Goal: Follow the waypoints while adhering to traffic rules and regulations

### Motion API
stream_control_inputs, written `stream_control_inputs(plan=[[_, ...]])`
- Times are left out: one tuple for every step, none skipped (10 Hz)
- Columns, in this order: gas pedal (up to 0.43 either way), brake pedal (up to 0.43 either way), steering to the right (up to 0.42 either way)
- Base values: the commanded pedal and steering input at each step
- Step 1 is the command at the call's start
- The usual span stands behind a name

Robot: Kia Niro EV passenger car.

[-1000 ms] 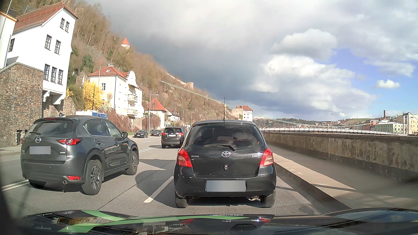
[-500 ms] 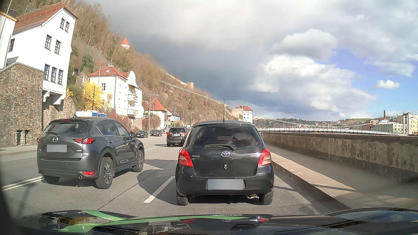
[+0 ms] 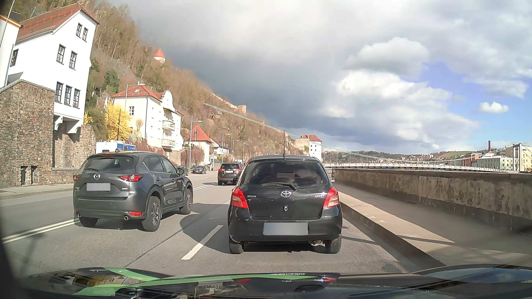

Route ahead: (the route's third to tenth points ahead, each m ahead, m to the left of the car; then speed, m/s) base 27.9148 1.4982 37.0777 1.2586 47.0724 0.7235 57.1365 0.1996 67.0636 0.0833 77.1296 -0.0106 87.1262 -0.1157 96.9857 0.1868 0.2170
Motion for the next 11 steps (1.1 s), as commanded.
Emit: stream_control_inputs(plan=[[0.000,0.000,-0.005],[0.008,0.000,-0.005],[0.067,0.000,-0.006],[0.087,0.000,-0.007],[0.087,0.000,-0.007],[0.087,0.000,-0.007],[0.098,0.000,-0.007],[0.110,0.000,-0.007],[0.118,0.000,-0.007],[0.118,0.000,-0.007],[0.130,0.000,-0.007]])
